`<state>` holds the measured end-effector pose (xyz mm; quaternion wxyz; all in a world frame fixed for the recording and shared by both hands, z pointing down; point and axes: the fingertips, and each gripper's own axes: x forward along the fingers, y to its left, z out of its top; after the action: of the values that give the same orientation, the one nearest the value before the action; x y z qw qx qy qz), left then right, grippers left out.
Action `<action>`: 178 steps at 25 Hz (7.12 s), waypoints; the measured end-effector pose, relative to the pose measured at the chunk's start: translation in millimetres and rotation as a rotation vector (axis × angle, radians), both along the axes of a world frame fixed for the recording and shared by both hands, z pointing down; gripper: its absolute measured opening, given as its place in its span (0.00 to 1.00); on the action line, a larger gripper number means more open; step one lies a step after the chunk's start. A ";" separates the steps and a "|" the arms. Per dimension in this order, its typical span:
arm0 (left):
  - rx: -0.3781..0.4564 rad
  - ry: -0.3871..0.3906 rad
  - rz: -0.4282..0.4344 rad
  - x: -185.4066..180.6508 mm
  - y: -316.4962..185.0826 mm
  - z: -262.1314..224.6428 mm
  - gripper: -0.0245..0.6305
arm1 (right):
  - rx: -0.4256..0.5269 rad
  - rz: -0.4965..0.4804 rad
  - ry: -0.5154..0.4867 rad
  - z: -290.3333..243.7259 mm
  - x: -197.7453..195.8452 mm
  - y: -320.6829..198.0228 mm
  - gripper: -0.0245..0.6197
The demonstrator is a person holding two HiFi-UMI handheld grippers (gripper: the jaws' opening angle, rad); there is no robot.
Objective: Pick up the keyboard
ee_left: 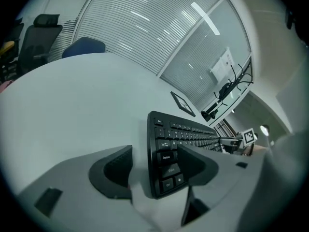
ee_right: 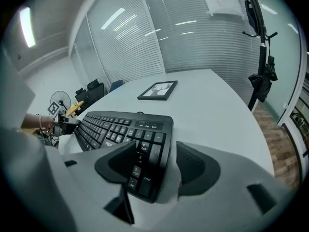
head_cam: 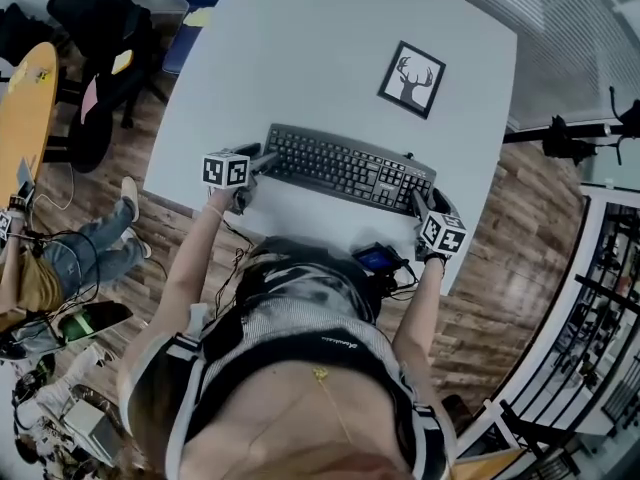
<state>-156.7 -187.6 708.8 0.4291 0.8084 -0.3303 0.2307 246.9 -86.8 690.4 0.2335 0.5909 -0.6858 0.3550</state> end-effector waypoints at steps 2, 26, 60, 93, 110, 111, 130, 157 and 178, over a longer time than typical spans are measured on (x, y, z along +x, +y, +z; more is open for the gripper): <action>-0.010 0.018 0.013 1.1 0.8 -1.3 0.45 | -0.004 -0.006 -0.017 1.1 -0.4 -1.2 0.43; -0.010 0.013 0.050 14.4 1.4 -6.0 0.46 | -0.001 -0.059 -0.218 7.5 -16.0 -11.7 0.50; -0.022 0.018 -0.070 13.7 -8.1 -2.0 0.37 | 0.005 0.002 -0.274 13.5 -18.3 -9.6 0.48; 0.015 -0.043 -0.097 -3.0 -6.3 -10.7 0.37 | 0.013 0.014 -0.271 -0.1 -22.3 -2.8 0.47; 0.044 0.038 -0.092 4.7 -3.2 -36.9 0.37 | 0.055 0.008 -0.257 -22.8 -26.0 -2.7 0.47; 0.049 0.045 -0.091 5.0 -3.1 -37.9 0.37 | 0.058 0.007 -0.256 -25.3 -26.3 -2.7 0.47; 0.142 0.069 -0.107 0.0 -7.0 -82.0 0.37 | 0.103 -0.004 -0.227 -73.5 -28.9 -8.7 0.47; 0.231 0.122 -0.125 0.7 0.7 -138.5 0.37 | 0.206 0.012 -0.188 -138.4 -30.9 3.1 0.47; 0.305 0.106 -0.159 -13.1 -8.0 -184.4 0.37 | 0.252 0.037 -0.208 -171.0 -44.4 6.6 0.47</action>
<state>-169.7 -195.6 524.4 0.3349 0.8466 -0.4013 0.1005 202.5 -80.2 519.4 0.0786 0.5881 -0.7344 0.3295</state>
